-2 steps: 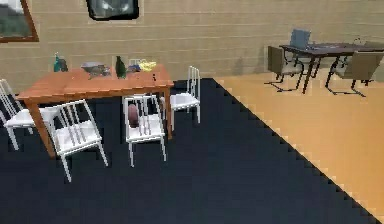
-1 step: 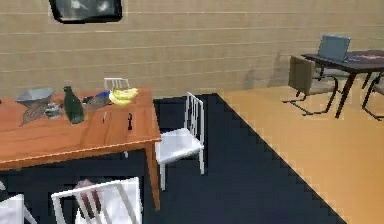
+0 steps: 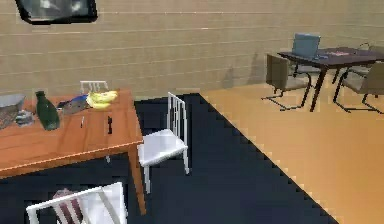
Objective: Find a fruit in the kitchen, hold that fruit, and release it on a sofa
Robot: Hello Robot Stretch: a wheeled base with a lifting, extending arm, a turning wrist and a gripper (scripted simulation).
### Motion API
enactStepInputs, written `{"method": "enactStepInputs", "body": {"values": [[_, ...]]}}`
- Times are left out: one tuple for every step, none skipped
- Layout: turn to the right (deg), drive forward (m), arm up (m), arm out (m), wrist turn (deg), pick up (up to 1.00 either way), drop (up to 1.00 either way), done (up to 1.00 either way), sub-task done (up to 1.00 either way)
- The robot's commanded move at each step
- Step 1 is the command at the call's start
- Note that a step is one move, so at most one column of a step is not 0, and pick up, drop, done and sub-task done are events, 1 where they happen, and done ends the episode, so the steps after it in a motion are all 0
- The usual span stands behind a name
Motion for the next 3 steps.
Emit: {"method": "enactStepInputs", "body": {"values": [[0.0,0.85,0.0,0.0,0.0,0.0,0.0,0.0,0.0],[-45.0,0.0,0.0,0.0,0.0,0.0,0.0,0.0,0.0],[-45.0,0.0,0.0,0.0,0.0,0.0,0.0,0.0,0.0]]}}
